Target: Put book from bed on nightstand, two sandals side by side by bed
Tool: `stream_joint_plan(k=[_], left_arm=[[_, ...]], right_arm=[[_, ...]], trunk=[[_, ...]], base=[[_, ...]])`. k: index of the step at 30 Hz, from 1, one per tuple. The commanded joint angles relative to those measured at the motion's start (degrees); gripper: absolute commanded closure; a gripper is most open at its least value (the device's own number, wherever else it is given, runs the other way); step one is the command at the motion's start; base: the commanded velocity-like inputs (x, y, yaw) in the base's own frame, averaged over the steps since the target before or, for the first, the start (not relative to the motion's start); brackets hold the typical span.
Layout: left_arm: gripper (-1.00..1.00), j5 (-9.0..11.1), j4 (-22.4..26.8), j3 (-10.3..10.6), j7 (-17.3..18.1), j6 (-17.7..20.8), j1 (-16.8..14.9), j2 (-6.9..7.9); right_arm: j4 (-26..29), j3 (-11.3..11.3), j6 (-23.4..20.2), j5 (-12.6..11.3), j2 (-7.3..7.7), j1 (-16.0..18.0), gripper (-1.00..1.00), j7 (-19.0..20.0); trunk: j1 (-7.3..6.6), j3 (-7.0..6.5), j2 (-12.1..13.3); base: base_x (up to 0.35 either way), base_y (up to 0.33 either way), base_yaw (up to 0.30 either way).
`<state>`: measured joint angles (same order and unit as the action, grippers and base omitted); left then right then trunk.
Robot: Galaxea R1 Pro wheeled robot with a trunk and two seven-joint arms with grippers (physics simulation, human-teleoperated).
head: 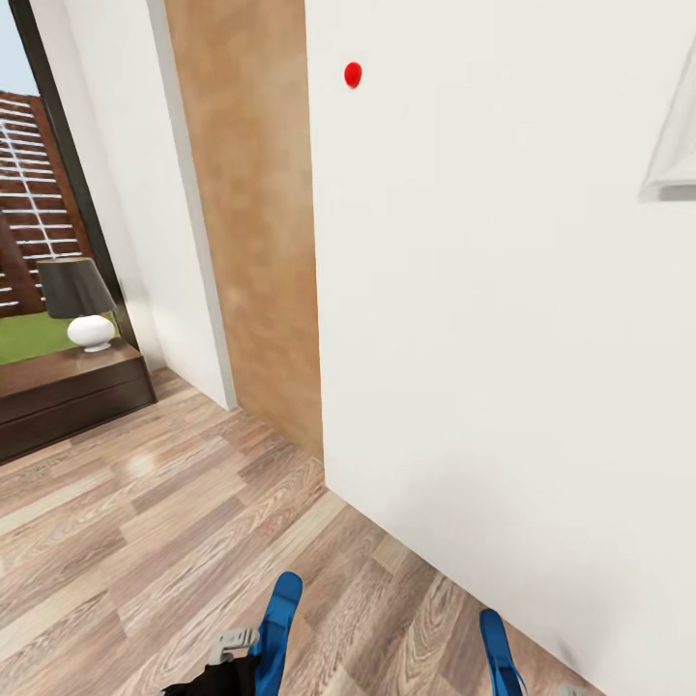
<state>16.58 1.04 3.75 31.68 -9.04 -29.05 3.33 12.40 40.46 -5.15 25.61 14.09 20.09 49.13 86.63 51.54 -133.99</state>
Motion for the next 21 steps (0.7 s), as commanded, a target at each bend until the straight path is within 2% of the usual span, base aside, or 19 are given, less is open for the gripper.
stream_joint_plan(k=[1,5,14,21], left_arm=[[1.0,0.38,-0.07,0.4,0.14,-0.26,-0.04,0.01],[1.0,0.38,-0.07,0.39,0.14,-0.26,-0.04,0.01],[1.0,0.38,-0.07,0.38,0.14,-0.25,-0.04,0.01],[1.0,0.38,-0.07,0.39,0.14,-0.26,-0.04,0.01]], right_arm=[[0.08,0.48,-0.65,0.14,-0.03,0.04,1.0,0.26],[0.08,0.48,-0.65,0.14,-0.03,0.04,1.0,0.27],[0.08,0.49,-0.65,0.14,-0.05,0.04,1.0,0.26],[0.08,0.49,-0.65,0.14,-0.04,0.04,1.0,0.26]], trunk=[[-0.01,0.06,-0.02],[-0.01,0.06,-0.02],[-0.01,0.06,-0.02],[-0.01,0.06,-0.02]], base=[[0.028,0.0,0.001],[0.111,0.0,0.0],[0.262,0.0,0.004],[0.039,0.0,0.192]])
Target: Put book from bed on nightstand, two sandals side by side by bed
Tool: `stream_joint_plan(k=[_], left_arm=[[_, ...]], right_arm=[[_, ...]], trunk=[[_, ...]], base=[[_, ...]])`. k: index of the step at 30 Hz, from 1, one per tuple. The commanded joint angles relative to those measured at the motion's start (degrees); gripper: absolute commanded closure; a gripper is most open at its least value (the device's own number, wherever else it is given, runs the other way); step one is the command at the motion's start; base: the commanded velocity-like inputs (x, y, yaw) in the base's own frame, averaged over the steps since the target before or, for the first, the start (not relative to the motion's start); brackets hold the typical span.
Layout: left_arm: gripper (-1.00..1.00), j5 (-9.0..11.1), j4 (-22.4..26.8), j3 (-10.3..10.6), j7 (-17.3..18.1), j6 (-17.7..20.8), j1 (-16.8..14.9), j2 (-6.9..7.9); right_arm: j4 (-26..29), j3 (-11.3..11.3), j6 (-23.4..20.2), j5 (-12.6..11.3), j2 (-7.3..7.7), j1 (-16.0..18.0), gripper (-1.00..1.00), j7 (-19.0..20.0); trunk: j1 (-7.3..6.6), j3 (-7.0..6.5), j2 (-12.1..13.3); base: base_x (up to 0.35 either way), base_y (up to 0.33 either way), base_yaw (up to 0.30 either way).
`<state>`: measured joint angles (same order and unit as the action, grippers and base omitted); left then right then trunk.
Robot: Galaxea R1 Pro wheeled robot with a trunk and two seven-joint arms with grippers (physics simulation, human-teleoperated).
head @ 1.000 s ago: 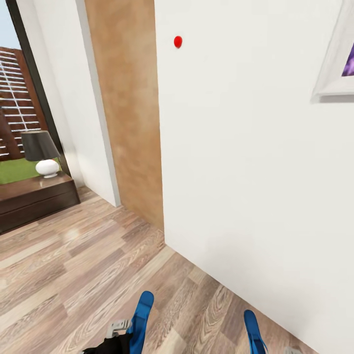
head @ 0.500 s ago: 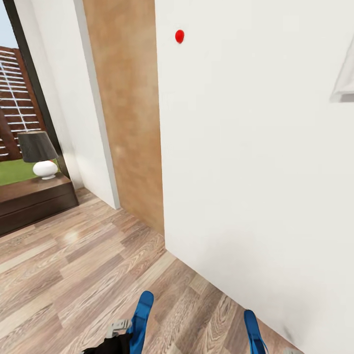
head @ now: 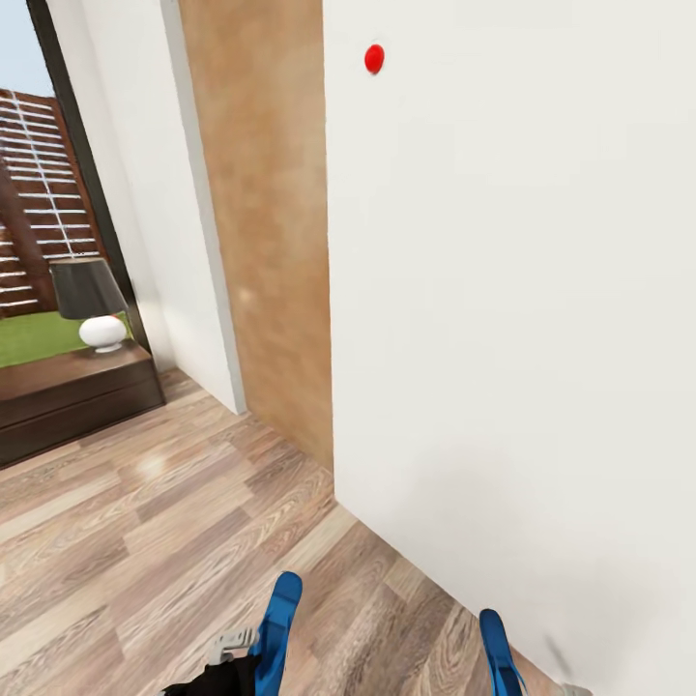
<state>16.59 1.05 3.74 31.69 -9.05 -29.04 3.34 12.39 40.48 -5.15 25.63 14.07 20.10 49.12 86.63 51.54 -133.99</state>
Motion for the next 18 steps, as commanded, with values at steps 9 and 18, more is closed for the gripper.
stream_joint_plan(k=[9,18], left_arm=[[1.0,0.37,-0.09,0.39,0.12,-0.27,-0.05,0.0],[1.0,0.37,-0.09,0.39,0.12,-0.27,-0.05,0.0]], right_arm=[[0.09,0.46,-0.65,0.12,-0.06,0.02,1.0,0.28],[0.09,0.48,-0.65,0.12,-0.1,0.02,1.0,0.28]], trunk=[[-0.01,0.06,-0.02],[-0.01,0.06,-0.02]], base=[[0.007,0.0,0.28],[0.093,0.0,0.283]])
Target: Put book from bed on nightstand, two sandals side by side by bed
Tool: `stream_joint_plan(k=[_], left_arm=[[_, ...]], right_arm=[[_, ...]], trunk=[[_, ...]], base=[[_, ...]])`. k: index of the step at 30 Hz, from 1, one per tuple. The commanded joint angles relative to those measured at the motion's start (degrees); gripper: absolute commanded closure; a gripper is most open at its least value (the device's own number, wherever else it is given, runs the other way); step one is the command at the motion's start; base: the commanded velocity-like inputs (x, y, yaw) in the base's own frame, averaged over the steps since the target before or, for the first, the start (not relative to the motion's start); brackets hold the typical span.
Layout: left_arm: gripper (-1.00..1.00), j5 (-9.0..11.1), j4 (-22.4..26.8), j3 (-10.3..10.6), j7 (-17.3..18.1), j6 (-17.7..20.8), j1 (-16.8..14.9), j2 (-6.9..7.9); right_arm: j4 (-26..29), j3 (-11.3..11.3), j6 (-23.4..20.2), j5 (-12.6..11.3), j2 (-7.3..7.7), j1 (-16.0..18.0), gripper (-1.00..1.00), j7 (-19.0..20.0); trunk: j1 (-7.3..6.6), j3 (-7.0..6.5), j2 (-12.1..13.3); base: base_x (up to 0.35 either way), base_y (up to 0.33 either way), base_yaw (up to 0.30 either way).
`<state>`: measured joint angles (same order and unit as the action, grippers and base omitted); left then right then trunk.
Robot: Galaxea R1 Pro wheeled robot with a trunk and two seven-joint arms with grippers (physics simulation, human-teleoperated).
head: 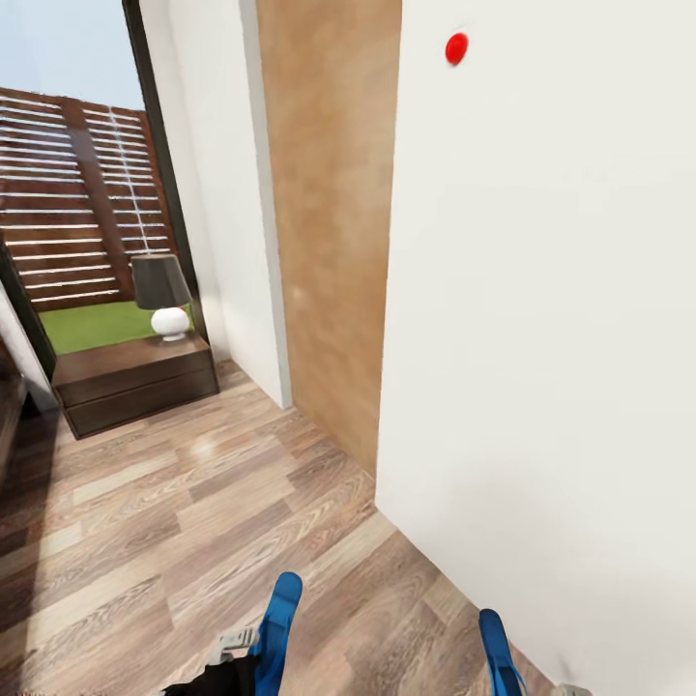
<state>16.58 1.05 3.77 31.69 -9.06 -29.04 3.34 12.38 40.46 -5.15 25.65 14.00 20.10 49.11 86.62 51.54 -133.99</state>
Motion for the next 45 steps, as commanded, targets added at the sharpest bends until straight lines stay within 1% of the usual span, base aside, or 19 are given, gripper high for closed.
stream_joint_plan(k=[1,6,14,20,45], left_arm=[[1.0,0.39,-0.08,0.36,0.12,-0.24,-0.06,0.0],[1.0,0.39,-0.08,0.36,0.12,-0.26,-0.06,0.0],[1.0,0.39,-0.08,0.36,0.12,-0.26,-0.06,0.04],[1.0,0.39,-0.08,0.36,0.19,-0.26,-0.06,0.07],[1.0,0.39,-0.08,0.27,0.18,-0.26,-0.06,0.09]], right_arm=[[0.1,0.5,-0.65,0.11,-0.02,0.02,1.0,0.28],[0.1,0.46,-0.65,0.11,-0.02,0.02,1.0,0.28],[0.1,0.48,-0.65,0.11,-0.02,0.02,1.0,0.29],[0.1,0.48,-0.65,0.11,-0.02,0.02,1.0,0.28],[0.1,0.49,-0.65,0.11,-0.02,0.02,1.0,0.29]], trunk=[[0.0,0.06,-0.02],[0.0,0.06,-0.02],[0.0,0.06,-0.02],[0.0,0.06,-0.02],[0.0,0.06,-0.02]], base=[[0.207,0.0,0.283],[0.279,0.0,0.26],[0.272,0.0,0.043],[0.035,0.0,0.176],[0.001,0.0,0.286]])
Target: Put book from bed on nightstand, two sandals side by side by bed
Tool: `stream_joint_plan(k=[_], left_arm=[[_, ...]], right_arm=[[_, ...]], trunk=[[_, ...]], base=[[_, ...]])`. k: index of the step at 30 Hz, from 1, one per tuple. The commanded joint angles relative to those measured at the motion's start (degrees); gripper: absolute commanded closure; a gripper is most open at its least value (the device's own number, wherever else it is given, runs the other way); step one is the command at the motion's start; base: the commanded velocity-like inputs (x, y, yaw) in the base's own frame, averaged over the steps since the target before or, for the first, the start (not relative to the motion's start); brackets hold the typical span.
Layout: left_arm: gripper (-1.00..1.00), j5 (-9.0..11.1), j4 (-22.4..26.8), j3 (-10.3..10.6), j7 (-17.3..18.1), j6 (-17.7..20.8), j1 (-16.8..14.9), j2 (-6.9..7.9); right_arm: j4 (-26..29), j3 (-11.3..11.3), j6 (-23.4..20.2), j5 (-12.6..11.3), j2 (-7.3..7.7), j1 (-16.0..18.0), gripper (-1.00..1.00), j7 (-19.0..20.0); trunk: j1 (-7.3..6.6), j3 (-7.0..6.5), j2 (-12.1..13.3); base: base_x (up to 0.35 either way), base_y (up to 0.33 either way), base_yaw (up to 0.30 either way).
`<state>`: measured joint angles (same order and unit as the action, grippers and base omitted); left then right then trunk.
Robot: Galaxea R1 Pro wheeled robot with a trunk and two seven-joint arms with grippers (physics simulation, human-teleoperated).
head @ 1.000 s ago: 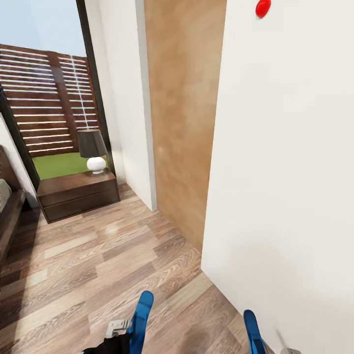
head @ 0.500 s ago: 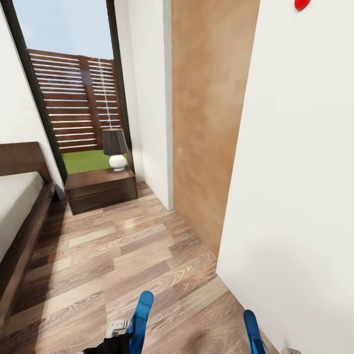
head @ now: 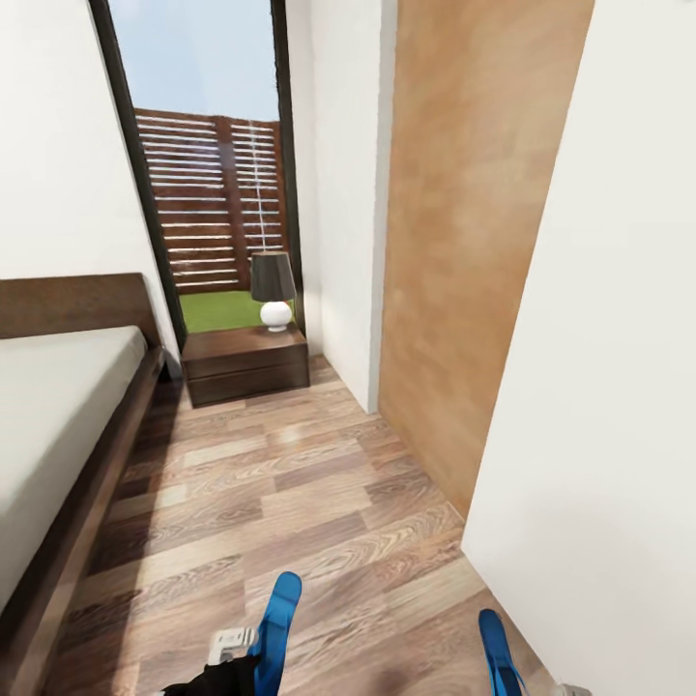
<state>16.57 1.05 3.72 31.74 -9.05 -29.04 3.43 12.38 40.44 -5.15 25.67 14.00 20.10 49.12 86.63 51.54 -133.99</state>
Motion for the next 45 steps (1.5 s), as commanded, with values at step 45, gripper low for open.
stream_joint_plan(k=[45], left_arm=[[1.0,0.39,-0.08,0.33,0.07,-0.23,-0.06,0.0]], right_arm=[[0.1,0.52,-0.65,0.09,-0.02,0.03,1.0,0.28]], trunk=[[-0.01,0.05,-0.03]], base=[[0.234,0.0,0.099]])
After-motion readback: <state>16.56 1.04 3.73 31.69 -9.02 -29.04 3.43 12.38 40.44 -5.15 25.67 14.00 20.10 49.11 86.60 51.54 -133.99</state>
